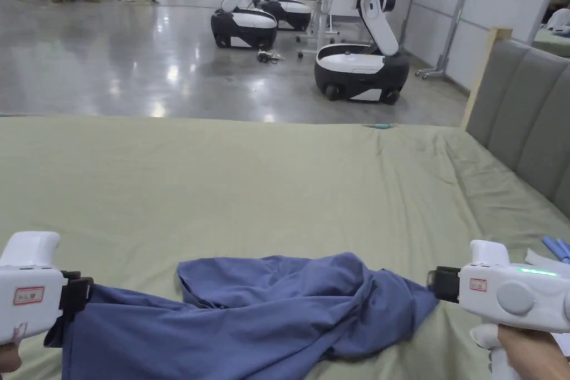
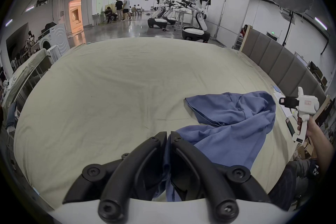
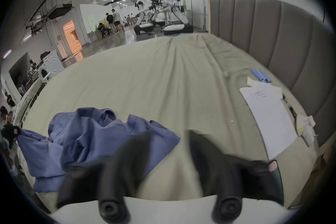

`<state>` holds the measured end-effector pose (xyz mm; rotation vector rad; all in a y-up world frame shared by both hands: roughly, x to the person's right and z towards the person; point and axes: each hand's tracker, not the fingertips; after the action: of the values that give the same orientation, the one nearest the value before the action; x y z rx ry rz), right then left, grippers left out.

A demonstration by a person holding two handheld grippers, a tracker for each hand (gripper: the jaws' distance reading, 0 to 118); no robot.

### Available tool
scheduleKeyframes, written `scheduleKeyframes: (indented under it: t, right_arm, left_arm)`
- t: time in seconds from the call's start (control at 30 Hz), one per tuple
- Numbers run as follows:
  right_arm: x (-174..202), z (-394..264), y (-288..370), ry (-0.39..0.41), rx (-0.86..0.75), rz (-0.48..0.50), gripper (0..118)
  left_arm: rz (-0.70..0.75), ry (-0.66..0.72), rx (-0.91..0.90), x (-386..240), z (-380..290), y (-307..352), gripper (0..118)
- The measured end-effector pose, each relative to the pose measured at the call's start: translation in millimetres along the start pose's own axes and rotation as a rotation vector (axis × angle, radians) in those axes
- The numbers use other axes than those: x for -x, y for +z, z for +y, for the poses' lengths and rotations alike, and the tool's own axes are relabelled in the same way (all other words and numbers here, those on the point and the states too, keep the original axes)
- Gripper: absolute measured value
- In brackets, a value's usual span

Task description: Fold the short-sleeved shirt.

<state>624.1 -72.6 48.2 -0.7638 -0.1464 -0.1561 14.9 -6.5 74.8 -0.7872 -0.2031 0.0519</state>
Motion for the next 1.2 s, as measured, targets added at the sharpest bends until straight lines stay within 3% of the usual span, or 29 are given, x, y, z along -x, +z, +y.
scheduleKeyframes:
  t: [0.03,0.07,0.1,0.17,0.2,0.23,0.3,0.33,0.43,0.5,0.63,0.93,1.07,1.2]
  right_arm:
    - [2,0,-10,0.015,0.035,-0.014,103]
    - [4,-1,-22,0.034,0.053,-0.034,117]
    - [3,-6,-32,0.054,-0.004,-0.074,113]
    - [12,-12,-43,0.079,0.046,-0.071,112]
    - [13,-18,-47,0.081,0.088,-0.048,108]
    - [15,-24,-51,0.080,0.128,-0.056,97]
    - [11,-23,-44,0.048,0.115,-0.080,23]
    - [8,-23,-36,0.003,0.073,-0.100,5]
    - [-1,-11,-2,-0.064,-0.041,-0.063,5]
    - [4,4,29,-0.018,-0.159,-0.081,4]
    - [24,45,83,0.074,-0.215,-0.072,4]
    - [53,144,184,0.108,-0.449,-0.064,4]
    - [69,187,228,0.095,-0.546,-0.076,4]
    - [81,238,254,0.065,-0.618,-0.072,4]
  left_arm:
    - [0.002,0.000,0.002,0,0,-2,7]
    - [0.005,0.003,0.003,1,0,-4,7]
    - [0.005,0.006,0.009,3,0,-6,7]
    - [0.006,0.006,0.021,5,-2,-12,6]
    - [0.012,0.003,0.026,7,-3,-15,7]
    - [0.023,0.004,0.033,4,-5,-15,7]
    - [0.025,0.035,0.035,9,-6,-17,7]
    - [0.016,0.062,0.032,12,-6,-16,7]
    - [0.018,0.075,0.016,16,-1,-9,7]
    - [0.022,0.077,0.001,17,6,1,7]
    - [0.034,0.072,-0.088,14,29,35,7]
    - [0.081,0.079,-0.322,13,111,114,7]
    - [0.158,0.027,-0.397,15,165,138,7]
    - [0.157,0.068,-0.451,22,222,150,7]
